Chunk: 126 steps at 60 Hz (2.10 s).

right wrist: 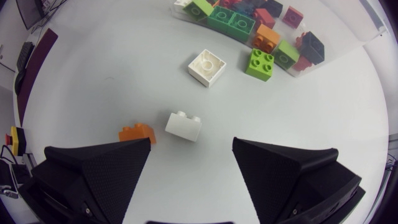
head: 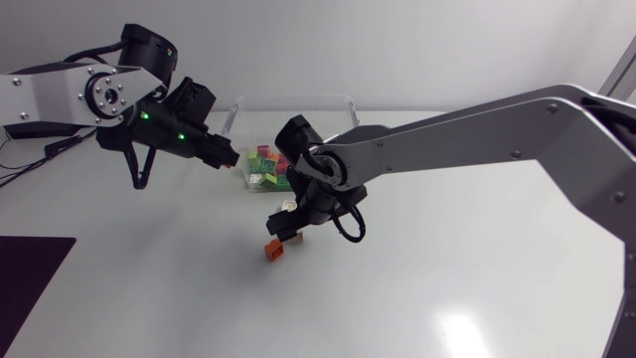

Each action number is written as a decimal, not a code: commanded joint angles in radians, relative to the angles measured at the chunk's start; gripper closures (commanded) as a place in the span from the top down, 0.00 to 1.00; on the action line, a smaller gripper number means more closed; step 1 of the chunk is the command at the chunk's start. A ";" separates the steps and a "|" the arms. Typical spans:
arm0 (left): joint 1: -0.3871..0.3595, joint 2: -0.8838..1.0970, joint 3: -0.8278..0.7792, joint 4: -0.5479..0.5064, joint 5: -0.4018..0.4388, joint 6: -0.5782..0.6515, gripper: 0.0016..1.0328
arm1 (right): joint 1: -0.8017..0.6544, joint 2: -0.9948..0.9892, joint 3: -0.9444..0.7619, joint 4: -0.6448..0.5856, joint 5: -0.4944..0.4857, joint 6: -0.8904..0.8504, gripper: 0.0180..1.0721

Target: Place the duplo bricks in the container

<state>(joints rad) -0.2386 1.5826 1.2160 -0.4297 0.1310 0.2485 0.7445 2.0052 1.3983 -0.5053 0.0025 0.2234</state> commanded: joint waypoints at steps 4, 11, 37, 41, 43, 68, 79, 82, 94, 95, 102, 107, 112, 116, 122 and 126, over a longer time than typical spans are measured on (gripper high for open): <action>0.019 -0.021 0.062 0.028 0.042 0.020 0.29 | 0.006 0.064 0.048 -0.030 -0.004 0.064 0.89; 0.033 -0.016 0.088 0.055 0.076 0.021 0.29 | 0.012 0.087 0.064 -0.047 -0.002 0.087 0.86; 0.067 0.019 0.137 0.141 0.176 0.055 0.29 | 0.015 0.167 0.169 -0.070 0.016 0.131 0.78; 0.071 0.030 0.140 0.152 0.182 0.061 0.29 | 0.018 0.182 0.177 -0.075 0.022 0.137 0.76; 0.071 0.036 0.142 0.157 0.185 0.063 0.29 | 0.018 0.188 0.177 -0.078 0.022 0.140 0.71; 0.065 0.122 0.201 0.189 0.196 0.060 0.29 | 0.019 0.185 0.148 -0.070 0.036 0.154 0.40; 0.062 0.166 0.238 0.189 0.197 0.057 0.29 | 0.023 0.168 0.131 -0.082 0.045 0.146 0.37; 0.061 0.180 0.249 0.190 0.200 0.055 0.29 | 0.021 0.153 0.123 -0.082 0.056 0.137 0.37; 0.055 0.234 0.284 0.250 0.202 0.011 0.29 | -0.005 0.055 0.099 -0.088 0.063 0.111 0.37; 0.055 0.243 0.293 0.250 0.202 0.006 0.29 | -0.008 0.046 0.097 -0.090 0.063 0.110 0.37; 0.047 0.283 0.326 0.250 0.202 -0.017 0.30 | -0.030 -0.022 0.076 -0.088 0.063 0.097 0.37; 0.038 0.303 0.341 0.246 0.200 -0.026 0.41 | -0.039 -0.074 0.056 -0.085 0.070 0.091 0.37; 0.033 0.313 0.356 0.233 0.197 -0.029 0.80 | -0.050 -0.126 0.045 -0.085 0.070 0.082 0.37; 0.035 0.320 0.367 0.226 0.193 -0.031 0.95 | -0.059 -0.161 0.044 -0.085 0.074 0.074 0.37; 0.048 0.309 0.370 0.207 0.193 -0.031 0.95 | -0.065 -0.201 0.047 -0.081 0.083 0.065 0.37; 0.058 0.283 0.359 0.186 0.191 -0.026 0.95 | -0.068 -0.229 0.050 -0.070 0.091 0.054 0.37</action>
<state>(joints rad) -0.1936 1.8801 1.5536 -0.2199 0.3172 0.2359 0.6846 1.8114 1.4673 -0.5785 0.0822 0.2977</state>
